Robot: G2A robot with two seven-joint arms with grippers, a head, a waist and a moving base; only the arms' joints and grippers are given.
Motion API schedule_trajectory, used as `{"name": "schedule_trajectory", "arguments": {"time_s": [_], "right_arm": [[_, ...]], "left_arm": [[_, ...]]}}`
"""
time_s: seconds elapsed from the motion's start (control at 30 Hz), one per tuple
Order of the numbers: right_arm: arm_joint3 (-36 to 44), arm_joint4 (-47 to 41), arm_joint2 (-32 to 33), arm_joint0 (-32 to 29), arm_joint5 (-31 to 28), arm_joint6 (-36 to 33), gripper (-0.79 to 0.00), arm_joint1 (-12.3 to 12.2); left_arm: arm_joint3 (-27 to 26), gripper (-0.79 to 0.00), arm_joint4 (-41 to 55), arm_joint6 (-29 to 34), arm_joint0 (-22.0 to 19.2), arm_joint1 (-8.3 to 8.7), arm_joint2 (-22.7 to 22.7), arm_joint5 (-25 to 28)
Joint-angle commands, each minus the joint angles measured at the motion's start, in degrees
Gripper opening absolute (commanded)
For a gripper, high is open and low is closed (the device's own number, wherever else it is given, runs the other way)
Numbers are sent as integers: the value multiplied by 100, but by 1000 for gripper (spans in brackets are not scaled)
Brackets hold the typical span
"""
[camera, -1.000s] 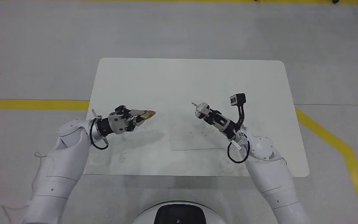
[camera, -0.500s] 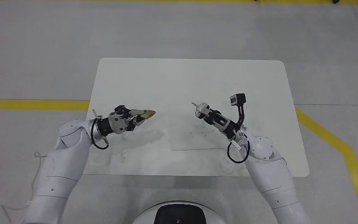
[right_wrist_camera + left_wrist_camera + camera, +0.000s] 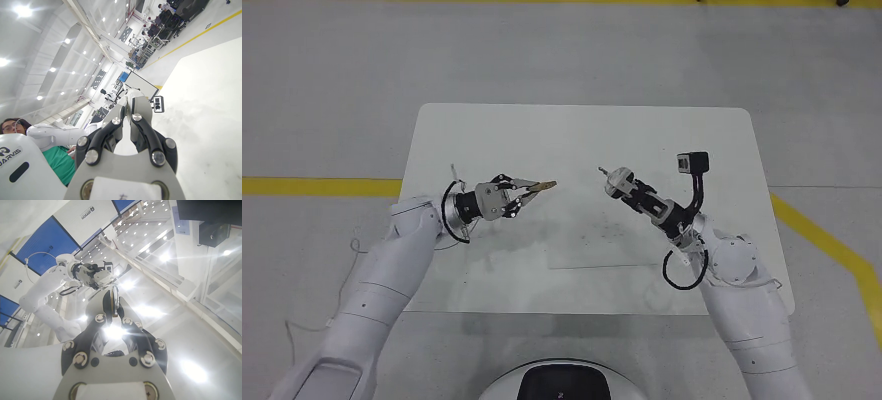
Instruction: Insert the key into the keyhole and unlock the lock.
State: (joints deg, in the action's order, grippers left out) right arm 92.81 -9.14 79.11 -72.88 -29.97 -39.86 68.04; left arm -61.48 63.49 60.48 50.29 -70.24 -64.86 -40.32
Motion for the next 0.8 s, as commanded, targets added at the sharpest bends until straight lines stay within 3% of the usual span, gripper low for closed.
{"name": "schedule_trajectory", "arguments": {"time_s": [0.0, 0.13, 0.47, 0.57, 0.77], "right_arm": [[39, -112, 12, -15, 58, 83, -785, 3], [39, -112, 12, -15, 58, 83, -785, 3], [46, -65, 23, -14, 61, 102, -785, 1], [246, 789, 74, 67, -35, 111, -785, -34], [940, 3825, 151, 207, -525, 458, -785, -111]], "left_arm": [[387, -785, 107, 41, -443, -72, 184, -271], [765, -785, 147, -203, -1003, -158, 548, -552], [765, -785, 147, -203, -1003, -158, 548, -552], [595, -785, 148, -263, -886, -130, 494, -533], [426, -785, -86, -181, -1008, -63, 805, -530]]}}
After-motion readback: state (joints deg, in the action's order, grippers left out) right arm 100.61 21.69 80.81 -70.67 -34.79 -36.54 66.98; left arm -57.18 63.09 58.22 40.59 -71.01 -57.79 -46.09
